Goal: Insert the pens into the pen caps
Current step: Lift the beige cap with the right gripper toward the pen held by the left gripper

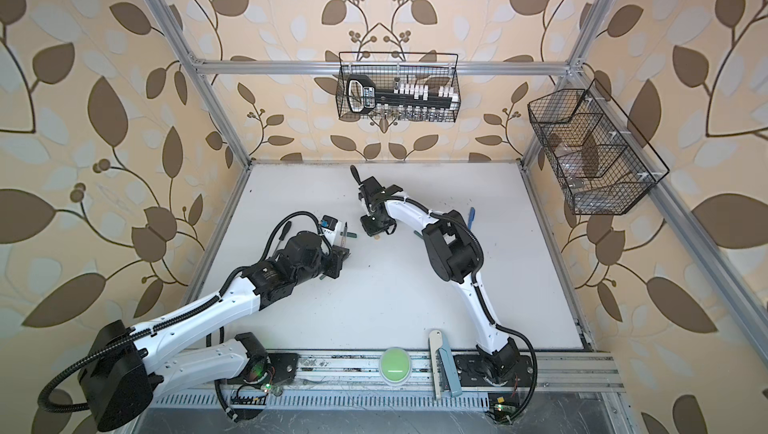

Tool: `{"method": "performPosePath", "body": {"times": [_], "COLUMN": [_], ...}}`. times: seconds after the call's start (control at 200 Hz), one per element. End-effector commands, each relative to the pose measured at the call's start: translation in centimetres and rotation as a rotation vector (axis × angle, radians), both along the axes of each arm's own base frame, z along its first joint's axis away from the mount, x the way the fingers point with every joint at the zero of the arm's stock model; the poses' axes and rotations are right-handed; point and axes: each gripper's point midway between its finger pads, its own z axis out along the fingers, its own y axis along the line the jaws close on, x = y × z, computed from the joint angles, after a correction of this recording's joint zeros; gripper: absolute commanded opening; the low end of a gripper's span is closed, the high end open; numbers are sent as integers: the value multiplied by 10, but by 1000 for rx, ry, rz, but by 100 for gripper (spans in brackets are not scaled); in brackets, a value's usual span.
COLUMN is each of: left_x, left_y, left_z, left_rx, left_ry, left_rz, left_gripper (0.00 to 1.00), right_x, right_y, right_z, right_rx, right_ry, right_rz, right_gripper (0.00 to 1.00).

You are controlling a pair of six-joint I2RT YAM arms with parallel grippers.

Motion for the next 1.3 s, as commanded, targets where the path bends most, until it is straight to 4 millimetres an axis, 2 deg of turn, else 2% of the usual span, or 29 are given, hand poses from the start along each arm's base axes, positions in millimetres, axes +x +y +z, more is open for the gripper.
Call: {"method": "performPosePath", "body": {"times": [0.0,0.11,0.25,0.405,0.425,0.46,0.605,0.74,0.815,0.89,0.995,1.175,1.295], "left_x": [16,24,31,37,36,36,29,9,5,4,6,5,4], "left_y": [-19,-31,-41,-41,-41,-40,-50,-70,-69,-64,-61,-65,-67], "left_z": [28,26,31,40,41,44,54,71,79,84,86,83,84], "left_rx": [-47,-54,-57,-52,-54,-58,-93,-116,-140,-134,-131,-145,-154], "left_ry": [-87,-95,-138,-193,-202,-219,-248,-251,-267,-299,-321,-308,-307], "left_rz": [-54,-81,-117,-102,-99,-90,-115,-207,-213,-207,-190,-207,-216], "left_gripper": [0,0,0,0,0,0,0,0,0,0,0,0,0], "right_x": [-5,-6,-6,-9,-13,-16,-30,-52,-61,-69,-75,-84,-93], "right_y": [-9,-21,-34,-40,-42,-43,-41,-40,-44,-50,-52,-45,-43], "right_z": [21,43,81,126,125,134,170,219,245,262,272,281,297], "right_rx": [96,195,353,537,547,574,688,799,846,889,909,920,954], "right_ry": [0,-44,-136,-262,-266,-294,-400,-529,-606,-659,-683,-690,-720], "right_rz": [-41,-81,-123,-132,-132,-129,-89,-30,-25,-33,-43,-9,12], "right_gripper": [12,11,10,9,9,9,8,9,9,10,10,10,11]}}
